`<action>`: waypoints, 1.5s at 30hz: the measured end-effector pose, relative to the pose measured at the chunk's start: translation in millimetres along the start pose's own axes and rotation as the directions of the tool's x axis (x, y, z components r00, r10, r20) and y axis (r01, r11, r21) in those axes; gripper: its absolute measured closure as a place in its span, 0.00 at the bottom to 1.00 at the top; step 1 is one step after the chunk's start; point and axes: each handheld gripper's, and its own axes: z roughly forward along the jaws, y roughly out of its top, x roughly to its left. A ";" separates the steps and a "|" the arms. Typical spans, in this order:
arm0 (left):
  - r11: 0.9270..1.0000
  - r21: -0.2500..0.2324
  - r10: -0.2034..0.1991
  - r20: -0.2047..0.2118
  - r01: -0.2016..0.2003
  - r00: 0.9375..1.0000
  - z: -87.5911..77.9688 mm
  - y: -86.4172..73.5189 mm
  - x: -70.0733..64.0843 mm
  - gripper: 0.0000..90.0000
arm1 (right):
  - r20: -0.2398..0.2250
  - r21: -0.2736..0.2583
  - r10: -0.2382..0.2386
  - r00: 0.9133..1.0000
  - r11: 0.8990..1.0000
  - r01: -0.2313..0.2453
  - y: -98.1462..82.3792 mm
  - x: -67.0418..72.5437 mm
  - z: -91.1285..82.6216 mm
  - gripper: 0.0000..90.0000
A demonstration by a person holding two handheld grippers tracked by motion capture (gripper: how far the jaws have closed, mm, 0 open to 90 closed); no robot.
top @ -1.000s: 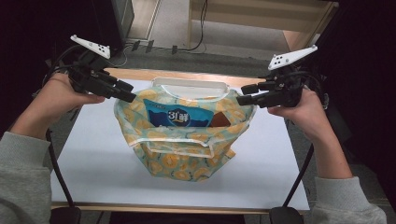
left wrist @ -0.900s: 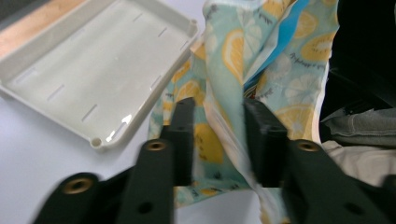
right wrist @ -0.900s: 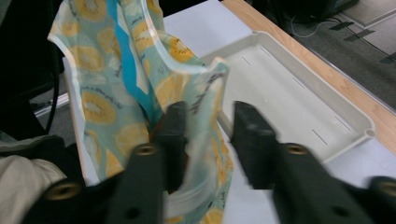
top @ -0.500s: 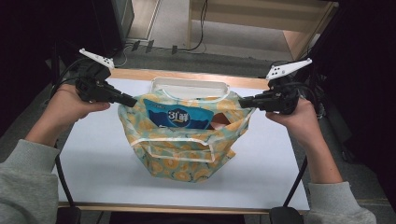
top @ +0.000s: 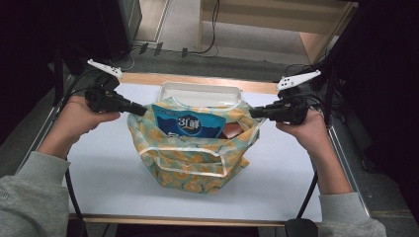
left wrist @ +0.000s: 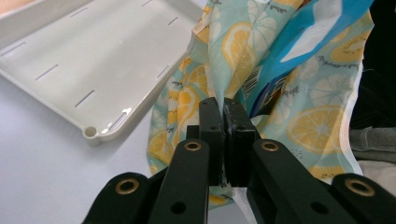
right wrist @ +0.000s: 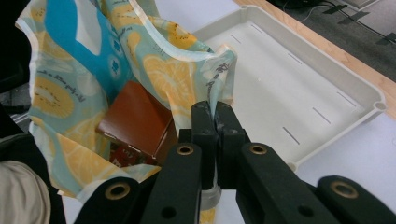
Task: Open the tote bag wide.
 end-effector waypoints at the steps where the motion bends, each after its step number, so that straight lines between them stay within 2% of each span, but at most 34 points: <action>1: 1.000 -0.005 -0.002 -0.003 0.002 1.000 1.5 -1.3 1.3 0.98 | 0.002 -0.002 0.001 1.000 1.000 -0.001 -2.8 -1.3 3.0 0.99; 9: 1.000 -0.019 -0.014 0.006 0.014 1.000 12.2 -11.9 10.2 0.98 | 0.000 -0.004 0.019 1.000 1.000 -0.019 -14.6 -3.6 15.4 0.99; 13: 0.999 -0.024 -0.032 0.019 0.033 0.999 16.3 -17.6 15.5 0.98 | -0.007 -0.002 0.025 1.000 1.000 -0.025 -20.4 -3.8 21.4 1.00; 21: 0.999 -0.015 -0.051 0.035 0.051 0.998 26.3 -29.5 20.6 0.99 | -0.008 0.001 0.037 0.999 0.999 -0.037 -30.8 -4.5 31.6 1.00; 34: 0.997 -0.023 -0.068 0.045 0.069 0.997 37.2 -41.9 23.8 0.99 | -0.007 0.006 0.055 0.998 0.998 -0.055 -46.1 -5.4 45.1 1.00; 40: 0.998 -0.016 -0.057 0.045 0.058 0.997 43.4 -47.9 21.8 0.99 | -0.002 0.013 0.057 0.998 0.998 -0.057 -55.2 -4.1 51.8 1.00; 45: 0.996 -0.022 -0.081 0.053 0.082 0.995 48.7 -55.7 25.4 0.99 | -0.003 0.010 0.055 0.999 0.998 -0.054 -62.1 -2.2 58.4 1.00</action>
